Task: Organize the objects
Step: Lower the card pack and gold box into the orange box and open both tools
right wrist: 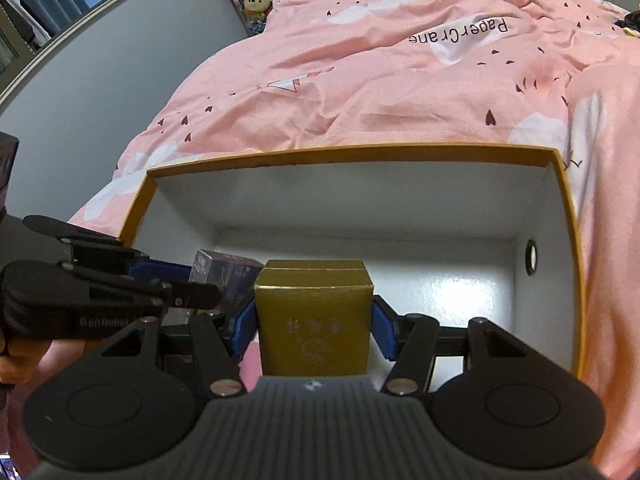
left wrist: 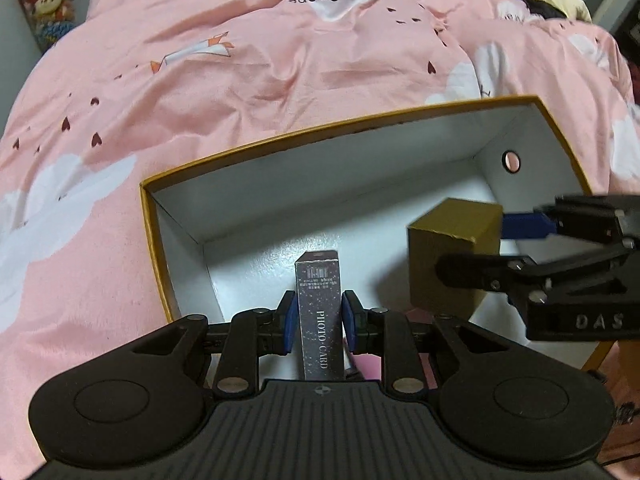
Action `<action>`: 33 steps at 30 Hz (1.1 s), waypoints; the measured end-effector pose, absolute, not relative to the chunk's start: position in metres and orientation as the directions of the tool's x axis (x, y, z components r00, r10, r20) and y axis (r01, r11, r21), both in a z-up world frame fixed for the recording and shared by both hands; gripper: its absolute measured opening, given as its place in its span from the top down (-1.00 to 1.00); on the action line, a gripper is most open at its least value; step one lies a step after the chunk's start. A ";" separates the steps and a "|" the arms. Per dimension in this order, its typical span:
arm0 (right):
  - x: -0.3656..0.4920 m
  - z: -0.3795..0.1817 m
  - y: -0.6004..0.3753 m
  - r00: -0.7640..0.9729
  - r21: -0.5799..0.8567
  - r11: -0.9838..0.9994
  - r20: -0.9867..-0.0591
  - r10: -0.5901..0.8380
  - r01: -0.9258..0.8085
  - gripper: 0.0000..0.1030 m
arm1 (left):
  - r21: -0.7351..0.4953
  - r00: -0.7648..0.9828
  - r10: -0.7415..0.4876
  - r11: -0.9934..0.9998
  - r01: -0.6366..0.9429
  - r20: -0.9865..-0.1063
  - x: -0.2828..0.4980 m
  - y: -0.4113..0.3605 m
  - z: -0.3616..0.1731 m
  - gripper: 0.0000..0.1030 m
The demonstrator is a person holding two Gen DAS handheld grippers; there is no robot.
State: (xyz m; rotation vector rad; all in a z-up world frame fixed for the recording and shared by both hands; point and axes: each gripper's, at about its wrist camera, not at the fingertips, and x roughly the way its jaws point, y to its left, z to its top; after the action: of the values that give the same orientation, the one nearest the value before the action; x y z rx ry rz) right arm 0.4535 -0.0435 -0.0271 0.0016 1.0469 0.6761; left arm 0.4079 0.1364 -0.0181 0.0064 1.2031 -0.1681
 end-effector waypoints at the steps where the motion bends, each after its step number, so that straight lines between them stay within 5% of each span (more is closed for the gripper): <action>1: 0.455 -0.028 -0.040 0.318 0.306 0.799 -0.798 0.511 -0.517 -0.17 | -0.063 0.354 -0.109 0.988 0.140 -0.929 0.406 0.134 -0.019 0.47; 4: 0.459 -0.030 -0.032 0.319 0.285 0.805 -0.810 0.492 -0.520 -0.17 | 0.001 0.375 -0.063 0.986 0.169 -0.925 0.402 0.129 -0.017 0.44; 7: 0.462 -0.033 -0.025 0.314 0.273 0.810 -0.820 0.478 -0.519 -0.17 | 0.153 0.438 0.063 0.973 0.174 -0.897 0.395 0.123 -0.013 0.13; 9: 0.462 -0.034 -0.023 0.308 0.275 0.808 -0.822 0.479 -0.522 -0.17 | 0.208 0.460 0.109 0.964 0.169 -0.881 0.392 0.124 -0.011 0.17; 18: 0.455 -0.031 0.005 0.273 0.299 0.772 -0.814 0.513 -0.561 -0.17 | 0.079 0.585 0.033 0.995 0.054 -0.810 0.363 0.149 0.023 0.17; 22: 0.452 -0.028 0.018 0.244 0.322 0.749 -0.808 0.536 -0.578 -0.17 | 0.066 0.635 0.092 0.996 -0.065 -0.767 0.349 0.168 0.037 0.17; 33: 0.464 -0.032 0.030 0.281 0.245 0.791 -0.842 0.460 -0.560 -0.17 | -0.134 0.654 0.027 0.971 -0.196 -0.756 0.328 0.205 0.012 0.17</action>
State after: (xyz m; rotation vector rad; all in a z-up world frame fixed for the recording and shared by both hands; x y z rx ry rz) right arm 0.4636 0.0299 -0.0323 -0.1060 1.0887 0.6855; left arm 0.3279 0.2054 0.0123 -0.2119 0.8505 0.1277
